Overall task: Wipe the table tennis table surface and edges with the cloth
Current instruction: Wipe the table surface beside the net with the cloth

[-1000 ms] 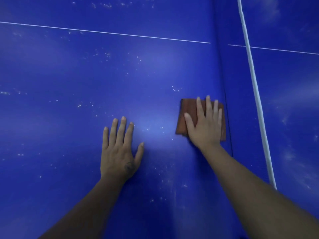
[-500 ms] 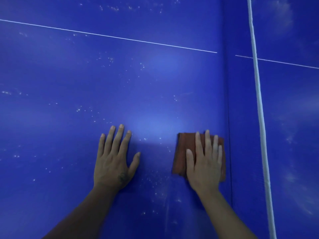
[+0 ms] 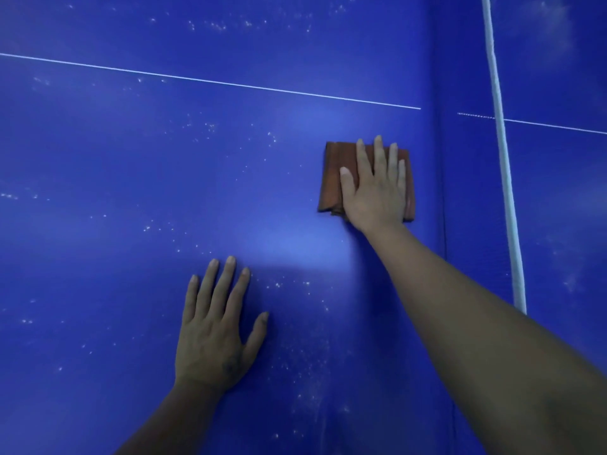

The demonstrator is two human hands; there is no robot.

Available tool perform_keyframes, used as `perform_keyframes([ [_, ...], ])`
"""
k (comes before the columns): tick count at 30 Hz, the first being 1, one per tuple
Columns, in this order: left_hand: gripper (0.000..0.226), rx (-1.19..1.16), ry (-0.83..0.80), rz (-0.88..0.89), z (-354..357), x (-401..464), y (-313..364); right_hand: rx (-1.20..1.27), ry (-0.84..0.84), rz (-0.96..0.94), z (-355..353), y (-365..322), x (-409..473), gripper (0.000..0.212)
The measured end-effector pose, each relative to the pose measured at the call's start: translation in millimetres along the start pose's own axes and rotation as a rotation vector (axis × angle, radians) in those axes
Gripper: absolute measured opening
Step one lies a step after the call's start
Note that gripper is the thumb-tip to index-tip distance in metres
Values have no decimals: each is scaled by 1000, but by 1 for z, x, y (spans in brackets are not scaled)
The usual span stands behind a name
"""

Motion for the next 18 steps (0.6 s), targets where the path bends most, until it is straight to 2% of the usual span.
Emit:
perform_keyframes([
  [4, 76, -7, -1, 8, 1, 0, -1, -23, 25, -62, 0, 13, -57, 67],
  [7, 77, 0, -11, 6, 4, -1, -2, -30, 42, -5, -2, 40, -87, 67],
  [13, 77, -25, 17, 20, 6, -1, -2, -7, 49, 252, -12, 69, -14, 68],
  [18, 77, -24, 8, 30, 4, 0, 0, -20, 41, 256, -10, 31, 53, 69],
])
Point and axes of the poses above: each hand's wrist, its own x-axis towards the middle knuckle, its own z-axis out of the palm, y = z × x, the point moved 7 cm from there along x, towards the middle knuckle, and after that the axes turned 1 degree about y, right-handed, at the moved point
